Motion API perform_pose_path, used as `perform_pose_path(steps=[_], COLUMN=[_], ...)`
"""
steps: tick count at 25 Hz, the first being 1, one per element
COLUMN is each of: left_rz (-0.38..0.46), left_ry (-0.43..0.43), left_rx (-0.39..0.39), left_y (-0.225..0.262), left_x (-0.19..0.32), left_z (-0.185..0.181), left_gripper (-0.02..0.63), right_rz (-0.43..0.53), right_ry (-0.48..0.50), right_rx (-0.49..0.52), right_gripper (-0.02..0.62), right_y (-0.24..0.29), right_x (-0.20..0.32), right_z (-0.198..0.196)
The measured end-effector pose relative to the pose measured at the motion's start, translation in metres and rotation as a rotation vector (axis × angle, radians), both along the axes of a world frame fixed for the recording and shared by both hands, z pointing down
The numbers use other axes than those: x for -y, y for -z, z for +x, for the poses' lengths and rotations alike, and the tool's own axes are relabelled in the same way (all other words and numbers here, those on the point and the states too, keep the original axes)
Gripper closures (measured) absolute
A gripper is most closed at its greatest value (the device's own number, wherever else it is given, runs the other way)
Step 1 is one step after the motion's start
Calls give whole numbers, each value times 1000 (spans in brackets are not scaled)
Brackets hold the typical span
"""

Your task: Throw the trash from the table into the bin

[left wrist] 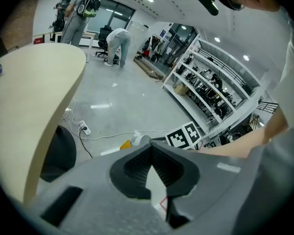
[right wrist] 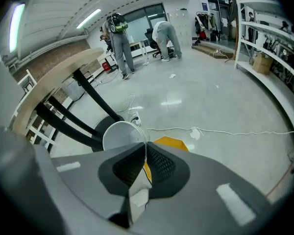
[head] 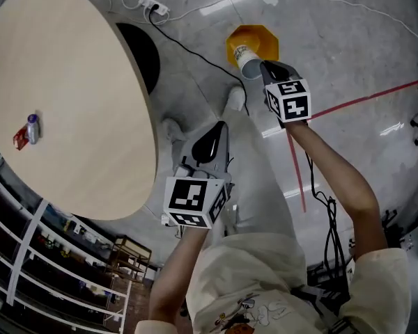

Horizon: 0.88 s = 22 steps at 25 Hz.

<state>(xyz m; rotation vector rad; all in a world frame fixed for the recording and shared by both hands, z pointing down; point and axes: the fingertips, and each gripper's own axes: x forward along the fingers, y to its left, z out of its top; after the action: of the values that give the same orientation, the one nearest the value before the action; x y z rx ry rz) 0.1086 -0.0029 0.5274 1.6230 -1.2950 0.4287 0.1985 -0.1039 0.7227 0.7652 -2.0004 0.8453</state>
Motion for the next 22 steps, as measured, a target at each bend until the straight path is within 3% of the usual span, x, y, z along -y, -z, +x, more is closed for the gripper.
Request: perform_pose_path(steps=[14, 18, 22], left_rz=[-76, -76, -97], left_ry=[-32, -100, -83], left_rx=[-11, 39, 52], left_y=[-158, -198, -243], left_x=[20, 20, 18], left_z=[11, 3, -1], left_gripper=[603, 603, 603], right_rz=[-73, -83, -88], right_ry=[-48, -60, -61], right_rx=[-107, -123, -150], right_gripper=[574, 574, 574], right_y=[-134, -170, -200], right_x=[2, -2, -7], right_z=[35, 36, 36])
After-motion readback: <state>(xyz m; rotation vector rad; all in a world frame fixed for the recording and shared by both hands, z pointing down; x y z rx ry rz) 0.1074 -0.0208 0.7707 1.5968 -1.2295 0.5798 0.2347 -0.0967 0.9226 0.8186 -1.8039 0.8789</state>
